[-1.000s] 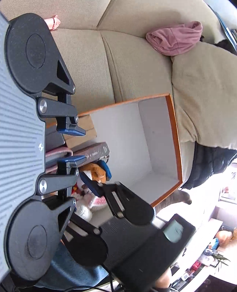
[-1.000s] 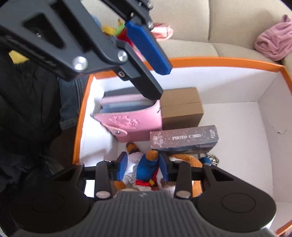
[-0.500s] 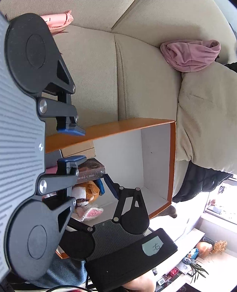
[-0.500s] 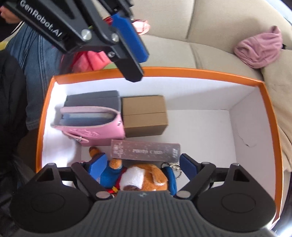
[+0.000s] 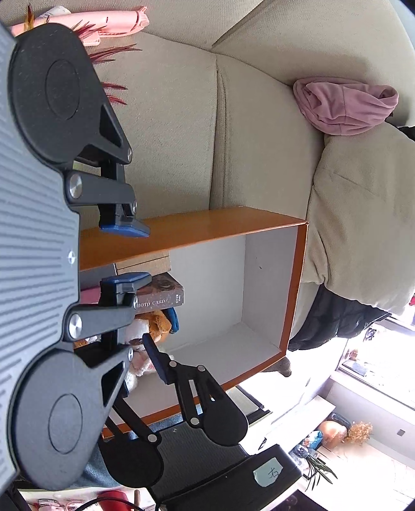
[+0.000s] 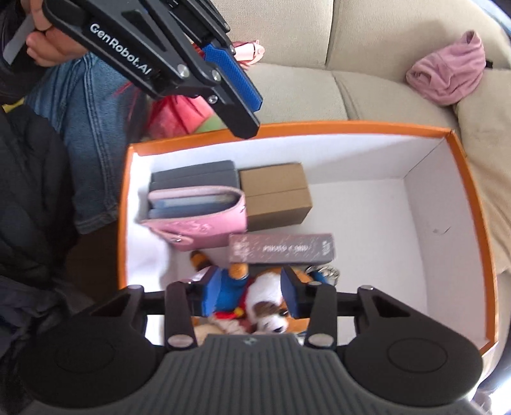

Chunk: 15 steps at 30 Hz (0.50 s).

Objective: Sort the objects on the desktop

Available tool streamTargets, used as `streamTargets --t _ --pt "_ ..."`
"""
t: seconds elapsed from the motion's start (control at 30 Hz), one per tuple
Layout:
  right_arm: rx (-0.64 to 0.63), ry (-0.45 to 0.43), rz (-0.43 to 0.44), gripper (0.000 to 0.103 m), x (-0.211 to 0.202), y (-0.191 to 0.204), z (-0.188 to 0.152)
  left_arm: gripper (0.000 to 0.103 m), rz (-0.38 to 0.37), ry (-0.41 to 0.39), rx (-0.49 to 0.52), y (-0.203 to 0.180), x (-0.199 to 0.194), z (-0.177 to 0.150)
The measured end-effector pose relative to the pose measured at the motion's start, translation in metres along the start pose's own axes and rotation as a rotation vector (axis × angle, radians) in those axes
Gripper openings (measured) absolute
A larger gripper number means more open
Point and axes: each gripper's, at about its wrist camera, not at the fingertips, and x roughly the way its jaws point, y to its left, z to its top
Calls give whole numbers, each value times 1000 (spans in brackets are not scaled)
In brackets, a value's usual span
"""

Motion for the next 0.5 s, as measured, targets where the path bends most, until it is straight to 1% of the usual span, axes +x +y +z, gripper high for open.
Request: streamTargets --t 0.1,0.2,0.3,0.33,0.43,0.5 --pt "44 26 0 37 6 6 4 26 -8 -2 -13 2 -1 -3" --pt "36 52 -32 37 17 15 7 26 -13 -4 -27 6 -4 -6" --pt "48 39 -10 37 18 18 4 26 -14 -5 -39 10 -6 -10" --pt "53 27 4 34 17 18 5 26 -14 -5 -43 10 -6 -11" --pt "53 -1 83 17 12 21 10 26 -19 -7 -53 12 -6 -11" --pt "65 15 104 14 17 21 17 26 -26 -13 -54 10 -8 -12"
